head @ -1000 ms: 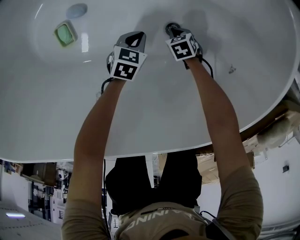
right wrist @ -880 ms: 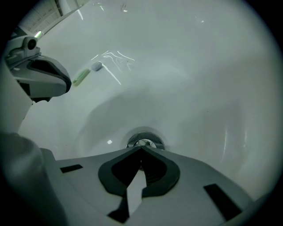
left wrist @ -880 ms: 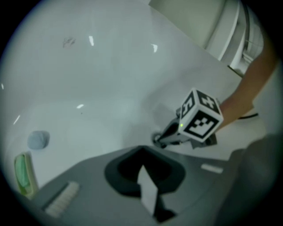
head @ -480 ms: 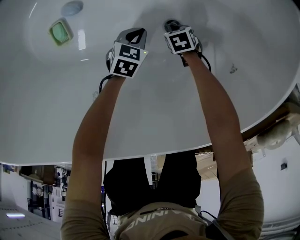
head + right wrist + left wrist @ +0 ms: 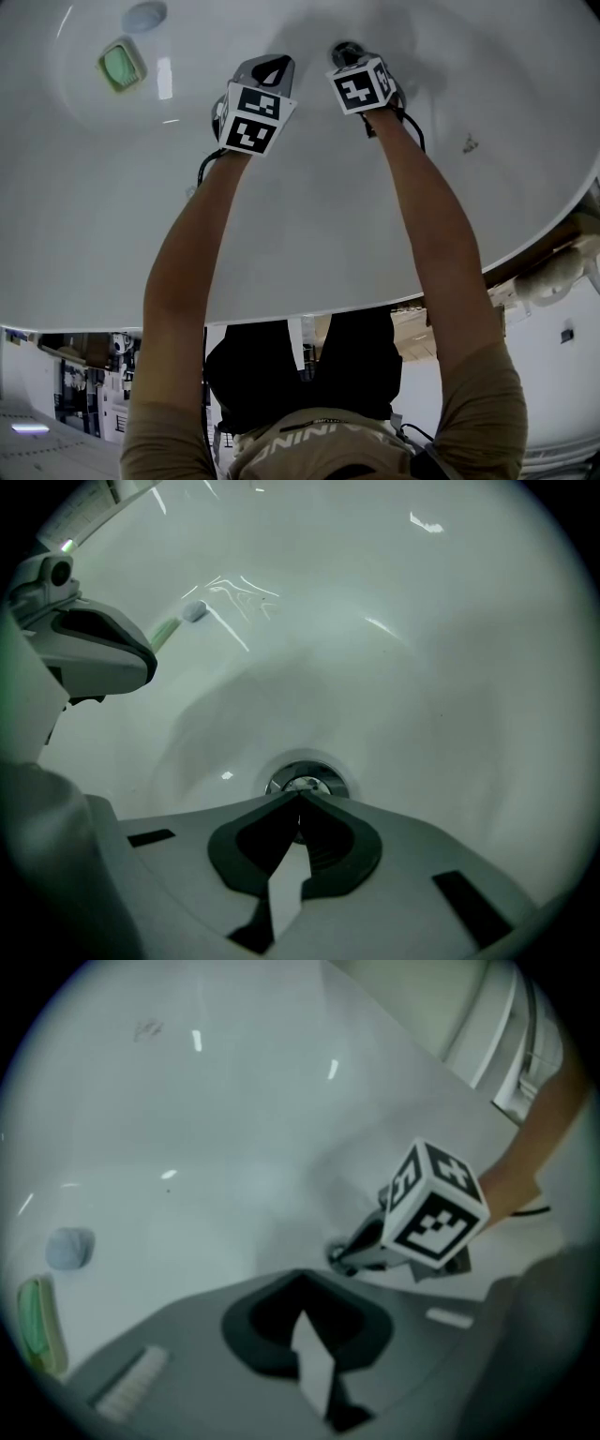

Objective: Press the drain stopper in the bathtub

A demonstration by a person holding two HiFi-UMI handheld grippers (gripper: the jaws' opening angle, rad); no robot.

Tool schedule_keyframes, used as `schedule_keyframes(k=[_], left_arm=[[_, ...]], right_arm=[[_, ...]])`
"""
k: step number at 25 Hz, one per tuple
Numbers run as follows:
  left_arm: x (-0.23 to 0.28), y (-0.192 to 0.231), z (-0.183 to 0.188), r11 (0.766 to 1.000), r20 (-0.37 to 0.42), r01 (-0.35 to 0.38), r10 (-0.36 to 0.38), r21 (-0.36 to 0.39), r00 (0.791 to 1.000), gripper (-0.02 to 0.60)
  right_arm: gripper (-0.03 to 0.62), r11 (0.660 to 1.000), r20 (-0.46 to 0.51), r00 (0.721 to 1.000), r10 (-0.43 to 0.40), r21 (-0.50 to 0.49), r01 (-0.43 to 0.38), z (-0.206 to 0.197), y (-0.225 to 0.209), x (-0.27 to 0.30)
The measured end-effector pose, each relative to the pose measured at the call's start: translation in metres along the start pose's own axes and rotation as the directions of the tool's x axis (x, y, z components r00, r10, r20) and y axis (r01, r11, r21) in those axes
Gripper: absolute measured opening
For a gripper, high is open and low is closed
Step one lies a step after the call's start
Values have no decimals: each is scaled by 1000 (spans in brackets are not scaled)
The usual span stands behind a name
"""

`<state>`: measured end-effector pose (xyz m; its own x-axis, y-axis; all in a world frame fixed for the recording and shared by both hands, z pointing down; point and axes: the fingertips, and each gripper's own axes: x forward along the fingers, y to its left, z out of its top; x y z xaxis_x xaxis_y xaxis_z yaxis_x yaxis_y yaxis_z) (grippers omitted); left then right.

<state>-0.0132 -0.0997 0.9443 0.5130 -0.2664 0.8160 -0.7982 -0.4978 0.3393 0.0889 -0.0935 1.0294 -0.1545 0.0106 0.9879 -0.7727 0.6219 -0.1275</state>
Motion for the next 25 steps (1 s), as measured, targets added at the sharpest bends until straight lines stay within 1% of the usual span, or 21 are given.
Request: schedule_keyframes(k=[3,5,8,12,17,22,25], left_arm=[[-2,0,3,1000,2,-8,8,4,1000,2],[-6,-5,5,1000,2,-5,5,4,1000,2],[-17,-12,9,1000,-5,1,-1,-7,1000,2],[-30,-17,11,1000,-16,5,-5,-29,1000,2],[-40,-15,19,999,-5,-19,19,-50,1000,2],[-58,-29,30,999,7,-14,15,-35,1000,2],[-77,-37,38,1000,10,-15,15,-18,1000,2]], right_arm=[[14,1000,46,999,-14,18,13,3,-1,-6],[14,1000,74,997,-24,11,23,0,1,-12],[14,999,55,998,-34,-29,36,-10,6,-23],[14,1000,74,997,-26,-12,27,-11,12,-48],[14,997,97,995,-15,-69,21,-1,15,-70],[14,997,110,994,-14,-71,22,3,18,-96],[14,997,114,993,-13,-76,22,6,24,-121]])
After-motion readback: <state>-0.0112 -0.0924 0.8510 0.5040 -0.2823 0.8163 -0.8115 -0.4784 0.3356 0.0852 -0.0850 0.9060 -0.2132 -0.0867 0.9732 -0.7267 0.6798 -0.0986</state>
